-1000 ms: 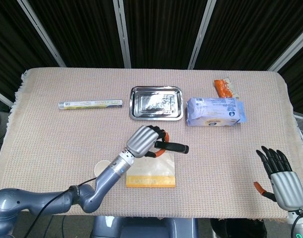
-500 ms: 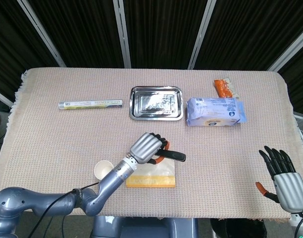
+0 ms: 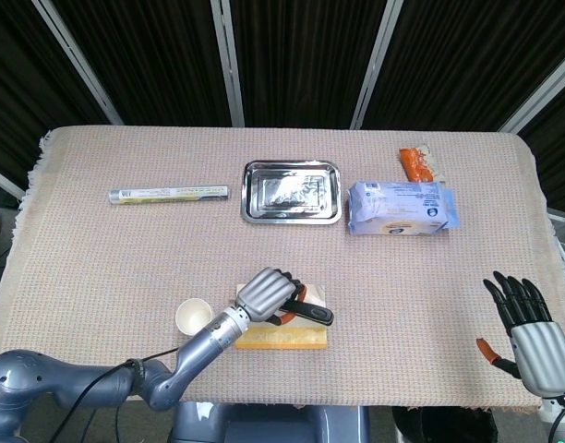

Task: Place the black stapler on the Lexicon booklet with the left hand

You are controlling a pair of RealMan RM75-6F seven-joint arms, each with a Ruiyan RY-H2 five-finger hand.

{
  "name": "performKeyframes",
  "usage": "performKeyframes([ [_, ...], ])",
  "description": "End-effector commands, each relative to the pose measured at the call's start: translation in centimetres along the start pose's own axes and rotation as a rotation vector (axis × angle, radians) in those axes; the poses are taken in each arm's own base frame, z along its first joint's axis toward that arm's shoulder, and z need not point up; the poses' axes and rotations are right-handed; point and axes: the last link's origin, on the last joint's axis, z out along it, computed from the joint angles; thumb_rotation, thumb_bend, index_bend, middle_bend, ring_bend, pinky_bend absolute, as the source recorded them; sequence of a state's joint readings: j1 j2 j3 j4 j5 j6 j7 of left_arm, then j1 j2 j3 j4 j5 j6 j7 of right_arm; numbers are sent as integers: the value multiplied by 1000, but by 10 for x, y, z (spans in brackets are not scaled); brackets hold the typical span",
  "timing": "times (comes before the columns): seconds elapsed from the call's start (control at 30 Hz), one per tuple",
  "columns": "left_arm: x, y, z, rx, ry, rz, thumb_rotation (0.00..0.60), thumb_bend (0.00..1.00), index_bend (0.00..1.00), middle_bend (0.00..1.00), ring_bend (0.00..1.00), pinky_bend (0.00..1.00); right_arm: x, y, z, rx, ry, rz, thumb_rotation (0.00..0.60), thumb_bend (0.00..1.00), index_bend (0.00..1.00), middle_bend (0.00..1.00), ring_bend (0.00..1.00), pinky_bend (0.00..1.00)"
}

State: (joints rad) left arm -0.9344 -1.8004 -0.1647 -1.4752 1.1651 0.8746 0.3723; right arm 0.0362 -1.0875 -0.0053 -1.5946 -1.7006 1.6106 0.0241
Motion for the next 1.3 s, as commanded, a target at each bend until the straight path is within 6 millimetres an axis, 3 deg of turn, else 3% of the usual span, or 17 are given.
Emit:
performKeyframes([
  [0.03, -2, -5, -8, 6, -19, -4, 600, 387, 594, 467, 393, 481, 0, 0, 0, -1, -1, -1, 593, 194, 0, 0, 0, 0],
  [0.3, -9, -27, -27, 40, -33, 44, 600, 385, 588, 462, 387, 477, -3, -2, 0, 6, -12, -7, 599, 194, 0, 0, 0, 0],
  [0.53, -16, -44, -26, 65, 6, 154, 600, 382, 556, 434, 371, 470, -6, -3, 1, 4, -22, -18, 598, 194, 0, 0, 0, 0],
  [0.73, -21, -45, -18, 59, 4, 157, 600, 305, 313, 292, 273, 419, -8, -4, 1, 4, -31, -25, 598, 195, 0, 0, 0, 0],
  [0.97, -25, -38, -15, 28, -53, 109, 600, 218, 115, 233, 222, 384, -9, -3, 2, -1, -34, -24, 600, 195, 0, 0, 0, 0],
  [1.17, -22, -32, -17, 13, -77, 49, 600, 204, 70, 213, 205, 373, -9, -4, 1, 3, -36, -24, 600, 194, 0, 0, 0, 0],
  [1.3, -11, -28, -20, -4, -38, 41, 600, 177, 23, 115, 132, 334, -9, -3, 2, 0, -34, -23, 599, 194, 0, 0, 0, 0],
])
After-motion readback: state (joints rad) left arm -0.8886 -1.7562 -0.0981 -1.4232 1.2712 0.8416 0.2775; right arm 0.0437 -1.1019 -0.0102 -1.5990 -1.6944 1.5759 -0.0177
